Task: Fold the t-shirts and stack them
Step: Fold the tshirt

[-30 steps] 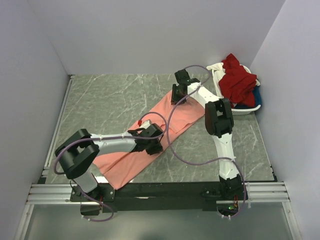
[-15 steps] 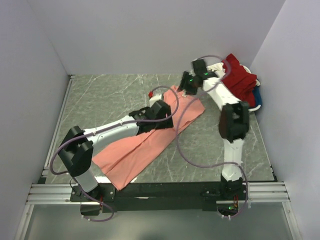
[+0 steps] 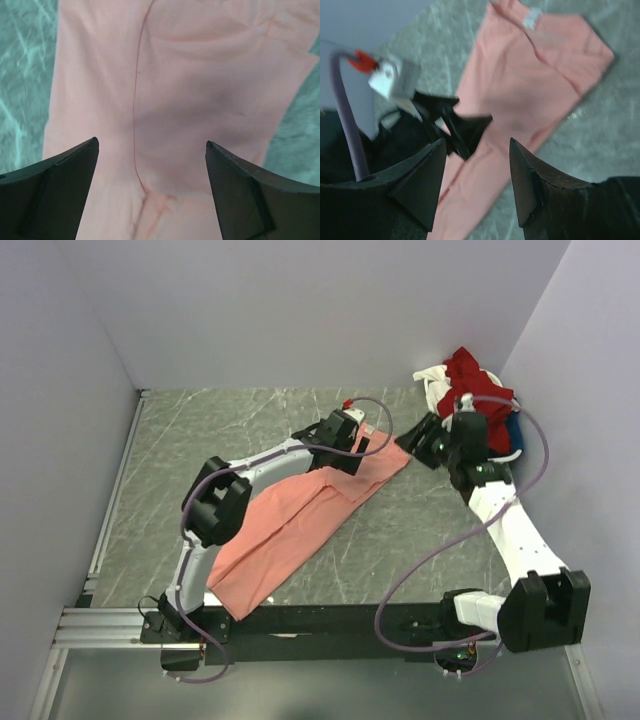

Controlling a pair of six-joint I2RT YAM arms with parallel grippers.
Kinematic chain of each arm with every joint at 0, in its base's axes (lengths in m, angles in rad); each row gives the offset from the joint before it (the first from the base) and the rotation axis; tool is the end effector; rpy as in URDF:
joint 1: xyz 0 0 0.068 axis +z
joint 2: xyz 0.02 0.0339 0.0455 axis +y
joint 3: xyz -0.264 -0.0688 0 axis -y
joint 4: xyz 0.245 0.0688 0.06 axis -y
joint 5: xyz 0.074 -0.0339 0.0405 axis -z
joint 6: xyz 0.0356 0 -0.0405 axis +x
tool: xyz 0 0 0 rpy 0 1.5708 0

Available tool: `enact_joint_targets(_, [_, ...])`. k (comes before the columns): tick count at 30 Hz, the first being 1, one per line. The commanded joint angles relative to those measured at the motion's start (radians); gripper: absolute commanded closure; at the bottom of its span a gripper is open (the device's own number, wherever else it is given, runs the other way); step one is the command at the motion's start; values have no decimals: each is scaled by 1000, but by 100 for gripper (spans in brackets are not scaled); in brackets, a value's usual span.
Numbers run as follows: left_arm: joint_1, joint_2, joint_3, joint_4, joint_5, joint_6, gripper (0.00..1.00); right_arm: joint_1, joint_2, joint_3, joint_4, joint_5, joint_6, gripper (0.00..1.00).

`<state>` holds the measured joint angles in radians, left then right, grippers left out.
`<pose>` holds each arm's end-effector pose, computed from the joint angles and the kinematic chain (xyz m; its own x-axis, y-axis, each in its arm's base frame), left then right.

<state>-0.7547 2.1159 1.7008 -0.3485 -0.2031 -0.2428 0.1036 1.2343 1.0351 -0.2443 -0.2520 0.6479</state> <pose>0.3574 -0.3263 0.2201 -0.6248 0.2643 -0.7347 0.4272 0.9034 -0.0383 0.2804 0.0381 0.3265 -0.5360 0.5319 -0.6556 -0.0009 0.7762 0.6304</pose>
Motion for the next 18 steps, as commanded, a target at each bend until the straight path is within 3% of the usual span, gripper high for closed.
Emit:
enact_joint_targets(1, [24, 67, 117, -38, 65, 175, 6, -1, -114, -113, 43, -6, 10, 39])
enact_joint_targets(11, [20, 252, 293, -107, 165, 198, 7, -1, -272, -271, 13, -9, -28, 39])
enact_joint_targets(18, [34, 390, 425, -208, -36, 77, 11, 2, -249, -271, 25, -35, -36, 39])
